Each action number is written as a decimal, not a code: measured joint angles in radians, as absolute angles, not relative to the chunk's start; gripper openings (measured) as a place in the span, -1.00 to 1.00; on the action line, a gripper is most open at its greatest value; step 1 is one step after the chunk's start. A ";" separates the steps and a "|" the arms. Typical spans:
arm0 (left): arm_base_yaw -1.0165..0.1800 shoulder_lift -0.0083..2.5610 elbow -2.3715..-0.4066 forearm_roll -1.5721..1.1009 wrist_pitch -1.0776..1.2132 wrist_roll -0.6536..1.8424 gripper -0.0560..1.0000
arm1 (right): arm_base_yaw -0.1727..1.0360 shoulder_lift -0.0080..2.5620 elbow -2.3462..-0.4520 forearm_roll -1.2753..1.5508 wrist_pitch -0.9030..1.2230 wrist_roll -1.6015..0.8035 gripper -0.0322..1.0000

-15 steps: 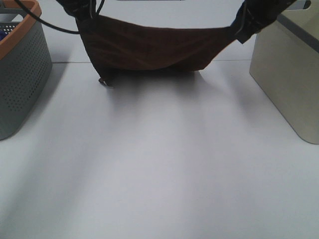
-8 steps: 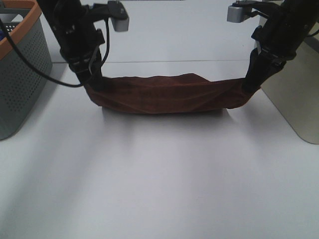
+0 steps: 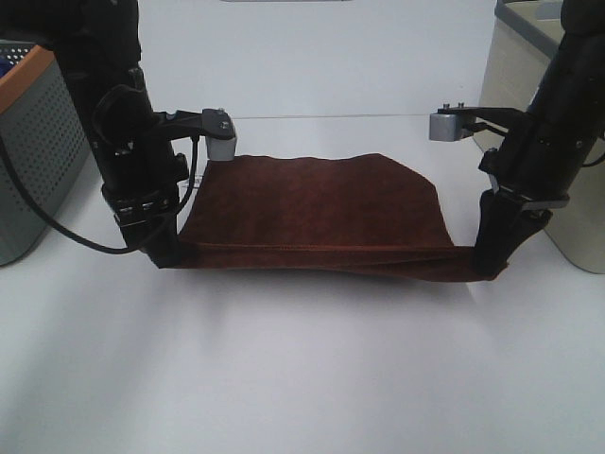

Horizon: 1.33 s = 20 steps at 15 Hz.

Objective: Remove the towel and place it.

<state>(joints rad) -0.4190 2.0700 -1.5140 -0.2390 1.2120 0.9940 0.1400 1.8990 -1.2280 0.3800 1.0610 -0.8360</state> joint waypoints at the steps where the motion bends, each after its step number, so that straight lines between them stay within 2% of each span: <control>1: -0.419 2.070 -1.502 -0.243 1.212 1.003 -0.89 | 0.140 1.899 -1.213 0.384 1.052 -0.836 -0.94; 5: -0.419 2.070 -1.454 -0.237 1.209 0.999 -0.86 | 0.140 1.899 -1.184 0.401 1.033 -0.834 -0.92; 7: -0.419 2.070 -1.452 -0.225 1.211 0.962 -0.80 | 0.140 1.899 -1.182 0.403 1.041 -0.830 -0.74; 10: -0.419 2.070 -1.452 -0.228 1.212 0.898 -0.60 | 0.140 1.899 -1.182 0.429 1.040 -0.698 -0.03; 11: -0.419 2.070 -1.452 -0.242 1.212 0.876 -0.47 | 0.140 1.899 -1.182 0.431 1.040 -0.667 0.13; 12: -0.419 2.070 -1.452 -0.251 1.212 0.847 -0.31 | 0.140 1.899 -1.182 0.431 1.040 -0.636 0.21; 13: -0.419 2.070 -1.447 -0.253 1.212 0.760 -0.01 | 0.140 1.899 -1.182 0.431 1.043 -0.589 0.27; 15: -0.419 2.070 -1.440 -0.251 1.213 0.734 0.18 | 0.140 1.899 -1.182 0.431 1.060 -0.567 0.28; 20: -0.419 2.069 -1.440 -0.277 1.213 0.598 0.37 | 0.140 1.899 -1.183 0.432 1.079 -0.470 0.28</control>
